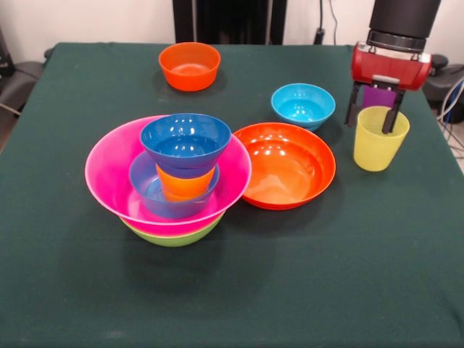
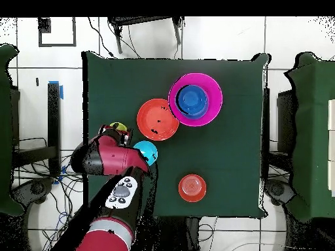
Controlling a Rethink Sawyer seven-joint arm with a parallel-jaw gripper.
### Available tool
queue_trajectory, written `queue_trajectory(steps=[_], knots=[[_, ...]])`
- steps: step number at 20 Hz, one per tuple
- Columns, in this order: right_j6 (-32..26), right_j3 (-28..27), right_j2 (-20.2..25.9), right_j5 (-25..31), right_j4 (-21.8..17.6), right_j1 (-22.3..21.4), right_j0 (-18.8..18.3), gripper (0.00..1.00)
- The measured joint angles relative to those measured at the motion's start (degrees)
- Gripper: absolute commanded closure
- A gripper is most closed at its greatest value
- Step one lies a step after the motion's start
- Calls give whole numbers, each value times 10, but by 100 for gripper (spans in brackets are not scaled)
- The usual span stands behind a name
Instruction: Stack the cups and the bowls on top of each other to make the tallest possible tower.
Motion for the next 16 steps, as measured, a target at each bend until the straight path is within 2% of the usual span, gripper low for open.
queue_trajectory(steps=[9,16], knots=[[0,0,-1,-17,0,23,1,0],[0,-12,-9,-29,0,56,15,0]])
